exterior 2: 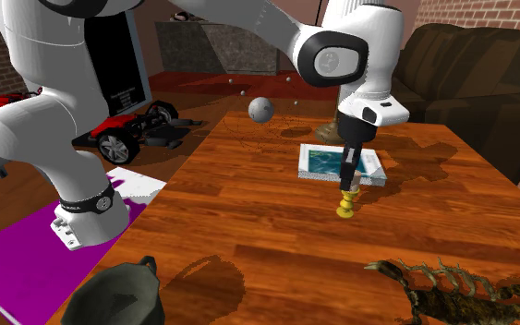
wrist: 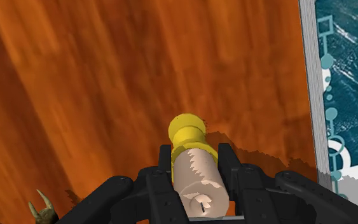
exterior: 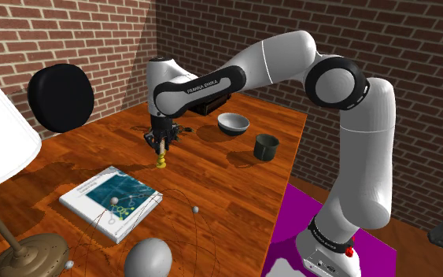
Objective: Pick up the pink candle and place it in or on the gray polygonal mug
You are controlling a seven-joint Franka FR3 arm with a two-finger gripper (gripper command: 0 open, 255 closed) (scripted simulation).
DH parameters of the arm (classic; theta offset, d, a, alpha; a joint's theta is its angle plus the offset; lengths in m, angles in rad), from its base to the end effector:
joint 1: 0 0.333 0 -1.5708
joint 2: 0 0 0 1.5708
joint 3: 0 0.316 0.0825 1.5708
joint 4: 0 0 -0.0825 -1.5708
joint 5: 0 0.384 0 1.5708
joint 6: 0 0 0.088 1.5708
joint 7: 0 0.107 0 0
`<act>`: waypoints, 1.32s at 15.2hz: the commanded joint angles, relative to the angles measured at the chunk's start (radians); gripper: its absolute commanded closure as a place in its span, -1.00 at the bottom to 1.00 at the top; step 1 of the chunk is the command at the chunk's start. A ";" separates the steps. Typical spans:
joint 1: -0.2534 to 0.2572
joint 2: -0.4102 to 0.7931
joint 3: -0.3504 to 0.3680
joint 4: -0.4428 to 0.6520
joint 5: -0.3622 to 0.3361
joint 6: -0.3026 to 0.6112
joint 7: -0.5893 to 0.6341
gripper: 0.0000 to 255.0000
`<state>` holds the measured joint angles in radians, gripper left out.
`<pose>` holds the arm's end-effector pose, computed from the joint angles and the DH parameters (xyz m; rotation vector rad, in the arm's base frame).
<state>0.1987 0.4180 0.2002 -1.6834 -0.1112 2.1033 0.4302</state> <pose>0.6197 0.2407 0.3630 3.1320 0.0116 0.0261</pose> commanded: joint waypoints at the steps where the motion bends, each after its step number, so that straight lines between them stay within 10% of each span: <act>1: 0.000 0.000 0.000 0.000 0.000 0.000 0.000 1.00; 20: -0.002 -0.051 0.007 0.089 0.015 -0.139 -0.011 1.00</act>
<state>0.1965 0.3701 0.2063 -1.6034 -0.0969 1.9767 0.4190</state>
